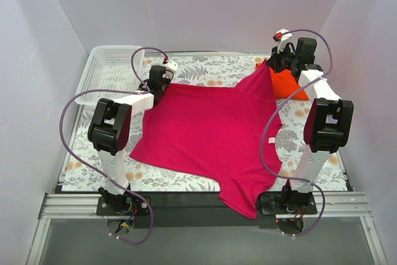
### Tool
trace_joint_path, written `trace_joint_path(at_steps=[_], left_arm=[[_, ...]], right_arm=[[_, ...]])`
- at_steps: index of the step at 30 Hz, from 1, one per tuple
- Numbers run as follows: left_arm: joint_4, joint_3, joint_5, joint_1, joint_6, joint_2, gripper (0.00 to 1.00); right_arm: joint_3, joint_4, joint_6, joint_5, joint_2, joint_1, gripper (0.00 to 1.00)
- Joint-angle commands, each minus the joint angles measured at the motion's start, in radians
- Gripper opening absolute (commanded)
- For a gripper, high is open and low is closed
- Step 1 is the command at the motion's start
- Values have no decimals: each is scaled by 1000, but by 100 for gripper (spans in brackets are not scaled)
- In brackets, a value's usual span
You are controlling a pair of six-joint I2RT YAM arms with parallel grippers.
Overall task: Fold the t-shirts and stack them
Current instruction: Fold the tshirt
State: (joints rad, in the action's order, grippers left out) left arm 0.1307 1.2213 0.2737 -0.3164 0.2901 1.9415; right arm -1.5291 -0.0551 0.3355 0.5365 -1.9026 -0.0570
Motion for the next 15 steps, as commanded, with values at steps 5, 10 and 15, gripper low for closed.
trace_joint_path(at_steps=[5,10,15], left_arm=[[9,106,61,0,-40,56,0],[70,118,79,0,-112,85,0],[102,119,90,0,-152,117,0]], right_arm=[[-25,46,-21,11,63,-4,1],[40,77,-26,37,119,-4,1],[118,75,-10,91,197,-3,1]])
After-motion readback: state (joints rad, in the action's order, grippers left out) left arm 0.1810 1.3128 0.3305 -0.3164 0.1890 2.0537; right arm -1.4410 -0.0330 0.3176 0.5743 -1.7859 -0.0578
